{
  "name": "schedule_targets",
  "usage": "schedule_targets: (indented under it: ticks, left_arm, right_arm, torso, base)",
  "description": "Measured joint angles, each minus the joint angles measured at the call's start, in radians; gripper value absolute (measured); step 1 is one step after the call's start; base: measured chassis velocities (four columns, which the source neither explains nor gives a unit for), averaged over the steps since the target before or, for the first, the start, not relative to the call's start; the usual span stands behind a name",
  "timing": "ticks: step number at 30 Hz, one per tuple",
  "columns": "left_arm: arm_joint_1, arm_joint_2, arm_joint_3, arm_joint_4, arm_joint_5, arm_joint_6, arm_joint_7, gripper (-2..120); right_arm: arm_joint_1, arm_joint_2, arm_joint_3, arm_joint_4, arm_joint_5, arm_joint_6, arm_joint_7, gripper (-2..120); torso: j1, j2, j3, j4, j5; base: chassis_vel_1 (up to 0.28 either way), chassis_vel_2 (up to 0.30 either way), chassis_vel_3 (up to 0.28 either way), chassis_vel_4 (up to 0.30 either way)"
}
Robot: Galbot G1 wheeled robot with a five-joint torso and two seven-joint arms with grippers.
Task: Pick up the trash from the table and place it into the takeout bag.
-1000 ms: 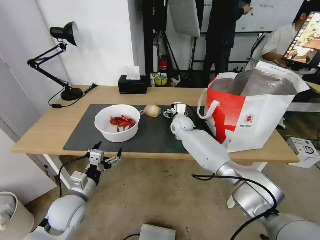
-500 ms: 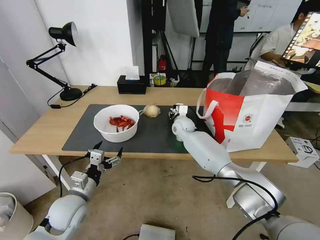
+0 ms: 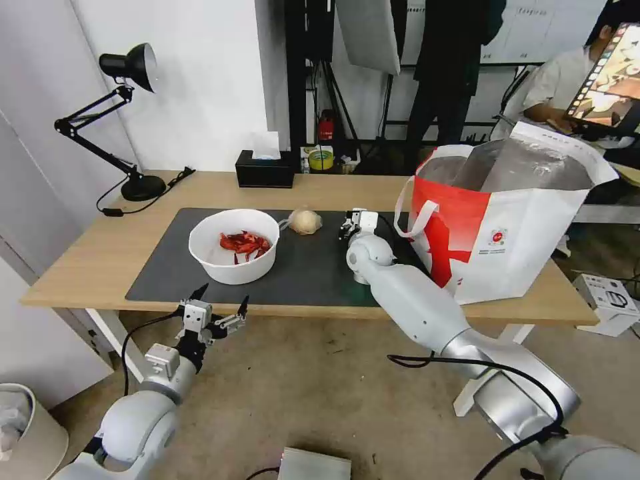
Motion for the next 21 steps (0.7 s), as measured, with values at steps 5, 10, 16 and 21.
schedule_targets:
  ticks: [5,10,16,21]
  left_arm:
    - [-0.002,0.001,0.002,-0.004,0.0,0.0,-0.003,100]
    - [0.0,0.001,0.002,-0.009,0.0,0.0,-0.005,100]
    - [0.012,0.0,0.001,-0.019,0.0,0.003,-0.006,100]
    - [0.019,0.0,0.0,-0.021,0.001,0.004,-0.007,100]
  right_arm:
    - [-0.021,-0.066,-0.033,0.142,0.045,0.007,-0.026,0]
    - [-0.054,-0.125,-0.052,0.309,0.097,-0.01,0.019,0]
    - [-0.098,-0.204,-0.037,0.546,0.123,-0.022,0.053,0]
    - [-0.092,-0.249,0.022,0.667,0.091,-0.037,0.084,0]
  torso:
    - [0.0,0.0,0.0,-0.0002,-0.0001]
    - [0.0,0.0,0.0,-0.0002,-0.0001]
    - [0.0,0.0,0.0,-0.0003,-0.0001]
    - [0.0,0.0,0.0,-0.0001,-0.0001]
  base:
    - [0.0,0.0,0.0,0.0]
    - [0.0,0.0,0.0,0.0]
    - [0.0,0.0,0.0,0.0]
    - [0.0,0.0,0.0,0.0]
